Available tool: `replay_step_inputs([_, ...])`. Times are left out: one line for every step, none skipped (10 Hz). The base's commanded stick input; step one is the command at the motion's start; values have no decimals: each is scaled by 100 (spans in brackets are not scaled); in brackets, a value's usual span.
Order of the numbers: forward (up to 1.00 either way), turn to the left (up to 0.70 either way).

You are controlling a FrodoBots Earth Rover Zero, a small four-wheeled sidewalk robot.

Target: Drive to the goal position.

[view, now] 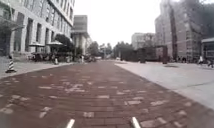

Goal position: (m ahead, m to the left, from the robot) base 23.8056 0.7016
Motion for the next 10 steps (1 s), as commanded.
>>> replay_step_inputs([70,0])
replay_step_inputs([70,0])
replay_step_inputs([70,0])
replay_step_inputs([70,0])
replay_step_inputs([70,0])
replay_step_inputs([70,0])
replay_step_inputs([70,0])
replay_step_inputs([70,0])
replay_step_inputs([70,0])
replay_step_inputs([70,0])
